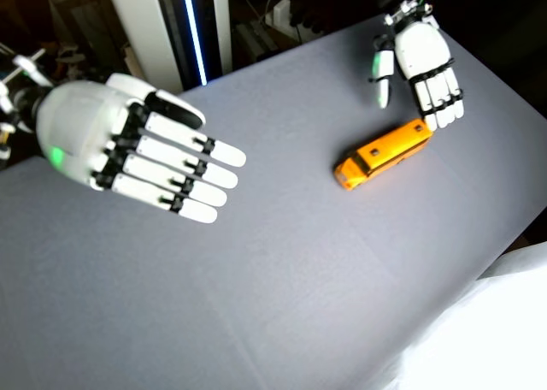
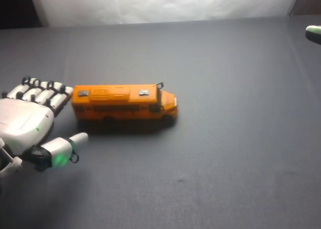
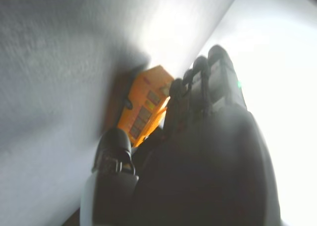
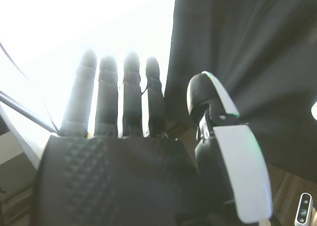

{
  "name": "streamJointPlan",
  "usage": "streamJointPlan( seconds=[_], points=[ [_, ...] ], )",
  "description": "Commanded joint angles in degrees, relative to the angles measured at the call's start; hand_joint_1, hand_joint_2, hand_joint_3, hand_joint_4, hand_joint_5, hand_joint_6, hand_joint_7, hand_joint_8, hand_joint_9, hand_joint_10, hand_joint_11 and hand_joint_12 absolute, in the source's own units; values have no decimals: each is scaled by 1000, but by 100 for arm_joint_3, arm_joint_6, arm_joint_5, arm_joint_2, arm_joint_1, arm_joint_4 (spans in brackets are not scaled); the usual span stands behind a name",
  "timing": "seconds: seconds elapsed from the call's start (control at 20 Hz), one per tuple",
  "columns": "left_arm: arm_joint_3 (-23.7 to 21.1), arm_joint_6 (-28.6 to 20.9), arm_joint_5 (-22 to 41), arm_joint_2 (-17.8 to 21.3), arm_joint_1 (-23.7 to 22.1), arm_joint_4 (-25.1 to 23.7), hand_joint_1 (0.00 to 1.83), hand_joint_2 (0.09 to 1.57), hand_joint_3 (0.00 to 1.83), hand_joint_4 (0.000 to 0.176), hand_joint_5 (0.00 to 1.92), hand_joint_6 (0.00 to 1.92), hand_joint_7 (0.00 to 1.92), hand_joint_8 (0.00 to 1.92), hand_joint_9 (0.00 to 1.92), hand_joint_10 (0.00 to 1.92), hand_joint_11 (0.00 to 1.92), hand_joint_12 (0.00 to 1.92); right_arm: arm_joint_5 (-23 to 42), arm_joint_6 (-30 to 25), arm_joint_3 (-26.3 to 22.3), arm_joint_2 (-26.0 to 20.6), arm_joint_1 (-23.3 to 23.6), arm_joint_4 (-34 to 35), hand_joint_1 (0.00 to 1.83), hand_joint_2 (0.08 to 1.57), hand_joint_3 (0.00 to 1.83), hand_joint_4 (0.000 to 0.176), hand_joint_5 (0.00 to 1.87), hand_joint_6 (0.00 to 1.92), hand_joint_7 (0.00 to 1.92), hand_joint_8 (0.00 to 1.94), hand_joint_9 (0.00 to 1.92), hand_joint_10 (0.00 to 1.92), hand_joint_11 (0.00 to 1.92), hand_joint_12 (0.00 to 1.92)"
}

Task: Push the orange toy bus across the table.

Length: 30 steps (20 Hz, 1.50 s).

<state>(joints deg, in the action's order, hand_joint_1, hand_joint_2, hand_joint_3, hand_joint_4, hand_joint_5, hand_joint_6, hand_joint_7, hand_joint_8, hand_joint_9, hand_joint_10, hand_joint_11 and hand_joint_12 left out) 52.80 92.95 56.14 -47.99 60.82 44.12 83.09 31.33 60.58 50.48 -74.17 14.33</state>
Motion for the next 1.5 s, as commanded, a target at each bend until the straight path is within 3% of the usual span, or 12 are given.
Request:
streamJointPlan(
  seconds=[0.0, 0.35, 0.5, 0.55, 0.7, 1.45],
  points=[
    [-27, 16, 581, -21, -95, -235, 0, 1331, 0, 0, 64, 0, 65, 1, 72, 4, 6, 81, 703, -48, 1, 7, 24, 81, 404, 1380, 0, 0, 401, 3, 407, 0, 300, 3, 284, 23],
    [-140, 15, 845, 0, -98, -287, 0, 1341, 0, 0, 100, 11, 94, 10, 80, 3, 25, 83, 703, -48, 1, 7, 19, 82, 469, 1381, 0, 0, 383, 0, 391, 1, 301, 2, 295, 21],
    [-219, -54, 1046, 55, -98, -372, 0, 1370, 11, 0, 91, 7, 80, 8, 66, 9, 16, 12, 703, -48, 6, 8, 19, 82, 378, 1359, 0, 0, 376, 0, 373, 0, 254, 0, 194, 0],
    [-228, -163, 1106, 64, -95, -430, 0, 1380, 14, 0, 89, 5, 76, 6, 66, 9, 20, 11, 703, -48, 8, 8, 19, 83, 373, 1357, 0, 7, 379, 1, 370, 0, 250, 0, 186, 0],
    [-261, -298, 1225, 72, -93, -567, 0, 1385, 12, 0, 109, 10, 76, 5, 70, 8, 49, 24, 703, -48, 11, 8, 19, 83, 386, 1366, 0, 0, 393, 4, 388, 5, 265, 5, 212, 11],
    [-297, -300, 1235, 83, -91, -582, 0, 1413, 9, 0, 126, 3, 85, 3, 87, 3, 58, 28, 703, -54, 3, 8, 18, 88, 371, 1374, 0, 0, 381, 0, 376, 1, 267, 1, 227, 13]
  ],
)
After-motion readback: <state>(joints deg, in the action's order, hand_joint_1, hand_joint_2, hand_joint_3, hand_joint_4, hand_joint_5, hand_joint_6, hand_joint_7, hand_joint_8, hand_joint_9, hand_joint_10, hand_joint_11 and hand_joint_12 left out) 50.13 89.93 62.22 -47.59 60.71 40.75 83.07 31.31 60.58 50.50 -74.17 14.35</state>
